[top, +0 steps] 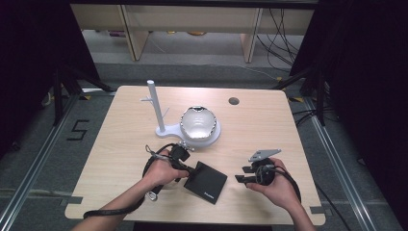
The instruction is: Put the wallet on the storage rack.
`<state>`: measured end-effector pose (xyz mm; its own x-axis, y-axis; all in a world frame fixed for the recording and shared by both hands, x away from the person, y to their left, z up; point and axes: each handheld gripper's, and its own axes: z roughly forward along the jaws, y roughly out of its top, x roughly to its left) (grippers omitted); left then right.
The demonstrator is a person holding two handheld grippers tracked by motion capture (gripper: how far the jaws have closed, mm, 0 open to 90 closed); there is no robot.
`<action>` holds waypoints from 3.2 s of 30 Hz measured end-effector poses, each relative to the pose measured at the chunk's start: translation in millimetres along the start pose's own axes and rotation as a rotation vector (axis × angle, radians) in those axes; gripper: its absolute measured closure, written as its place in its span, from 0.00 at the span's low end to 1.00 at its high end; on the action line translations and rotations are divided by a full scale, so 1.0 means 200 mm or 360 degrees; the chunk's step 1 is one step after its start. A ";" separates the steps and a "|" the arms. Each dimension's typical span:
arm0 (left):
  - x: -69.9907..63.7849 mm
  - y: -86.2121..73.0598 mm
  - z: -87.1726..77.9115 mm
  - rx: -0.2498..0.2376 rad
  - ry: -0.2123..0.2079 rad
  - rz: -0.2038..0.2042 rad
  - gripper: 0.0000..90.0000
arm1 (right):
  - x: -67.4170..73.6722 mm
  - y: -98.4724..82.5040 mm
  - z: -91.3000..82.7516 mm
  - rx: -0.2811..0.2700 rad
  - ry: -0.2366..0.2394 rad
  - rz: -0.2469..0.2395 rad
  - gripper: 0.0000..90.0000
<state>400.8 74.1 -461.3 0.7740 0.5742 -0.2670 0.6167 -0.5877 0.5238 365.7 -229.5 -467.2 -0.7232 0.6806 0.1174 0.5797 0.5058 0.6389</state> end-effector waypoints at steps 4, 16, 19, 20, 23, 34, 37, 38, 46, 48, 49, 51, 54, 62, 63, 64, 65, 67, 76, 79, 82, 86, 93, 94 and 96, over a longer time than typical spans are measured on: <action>-0.11 0.07 -0.12 -0.0018 0.0042 0.0270 0.91 | 0.01 0.12 -0.08 0.0050 0.0084 -0.0185 0.53; -0.32 0.15 -0.19 0.0067 0.0072 0.0700 0.91 | 0.14 0.43 -0.03 0.0202 0.0488 -0.0711 0.45; -0.36 0.16 -0.19 0.0070 0.0066 0.0762 0.91 | 0.17 0.46 -0.01 0.0271 0.0565 -0.0705 0.48; -0.36 0.16 -0.19 0.0070 0.0066 0.0762 0.91 | 0.17 0.46 -0.01 0.0271 0.0565 -0.0705 0.48; -0.38 0.16 -0.19 0.0069 0.0056 0.0786 0.91 | 0.17 0.47 0.01 0.0288 0.0603 -0.0746 0.55; -0.41 0.16 -0.21 0.0027 0.0004 0.0861 0.89 | 0.19 0.44 0.01 0.0318 0.0759 -0.0799 0.85; -0.39 0.15 -0.22 -0.0056 0.0000 0.0832 0.80 | 0.19 0.43 0.00 0.0285 0.0739 -0.0788 0.86; -0.36 0.13 -0.27 -0.0105 0.0026 0.0811 0.74 | 0.18 0.42 -0.02 0.0237 0.0687 -0.0784 0.87; -0.20 -0.04 -0.45 -0.0465 0.0132 0.0548 0.45 | 0.07 0.39 -0.08 -0.0001 0.0504 -0.0668 0.87; -0.14 -0.11 -0.48 -0.0539 0.0149 0.0480 0.40 | 0.05 0.39 -0.09 -0.0052 0.0479 -0.0633 0.87; -0.12 -0.15 -0.50 -0.0560 0.0177 0.0449 0.39 | 0.04 0.39 -0.09 -0.0090 0.0468 -0.0640 0.87; -0.09 -0.18 -0.51 -0.0578 0.0205 0.0420 0.38 | 0.03 0.40 -0.09 -0.0116 0.0447 -0.0650 0.87; -0.01 -0.33 -0.53 -0.0681 0.0233 0.0247 0.37 | 0.02 0.41 -0.09 -0.0187 0.0414 -0.0623 0.87; 0.11 -0.60 -0.55 -0.0823 0.0342 -0.0052 0.36 | 0.01 0.45 -0.09 -0.0243 0.0371 -0.0580 0.87; 0.11 -0.60 -0.55 -0.0823 0.0342 -0.0052 0.36 | 0.01 0.46 -0.10 -0.0250 0.0375 -0.0584 0.87; 0.13 -0.66 -0.54 -0.0863 0.0370 -0.0125 0.37 | 0.00 0.46 -0.09 -0.0275 0.0369 -0.0576 0.87; 0.14 -0.69 -0.53 -0.0880 0.0384 -0.0152 0.37 | 0.00 0.47 -0.10 -0.0276 0.0365 -0.0573 0.87; 0.15 -0.71 -0.53 -0.0882 0.0410 -0.0178 0.37 | -0.01 0.48 -0.10 -0.0313 0.0349 -0.0573 0.87; 0.22 -0.79 -0.43 -0.0978 0.0419 -0.0286 0.37 | -0.01 0.53 -0.10 -0.0442 0.0281 -0.0510 0.87; 0.23 -0.79 -0.40 -0.1012 0.0436 -0.0308 0.37 | -0.02 0.56 -0.10 -0.0488 0.0268 -0.0537 0.87; 0.24 -0.80 -0.39 -0.0990 0.0424 -0.0317 0.37 | -0.02 0.58 -0.10 -0.0504 0.0249 -0.0526 0.87; 0.25 -0.81 -0.37 -0.1002 0.0425 -0.0327 0.37 | -0.02 0.60 -0.09 -0.0551 0.0235 -0.0521 0.87; 0.25 -0.82 -0.38 -0.1023 0.0442 -0.0338 0.37 | -0.04 0.63 -0.08 -0.0587 0.0212 -0.0511 0.87; 0.25 -0.82 -0.38 -0.1023 0.0442 -0.0338 0.37 | -0.04 0.64 -0.08 -0.0595 0.0211 -0.0495 0.87; 0.25 -0.82 -0.38 -0.1022 0.0434 -0.0342 0.37 | -0.04 0.65 -0.08 -0.0623 0.0198 -0.0501 0.87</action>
<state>328.5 241.6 -499.4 0.5303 0.8102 -0.2498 0.4801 -0.0441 0.8761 441.6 -177.5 -373.1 -0.8929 0.4472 -0.0521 0.1602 0.4236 0.8916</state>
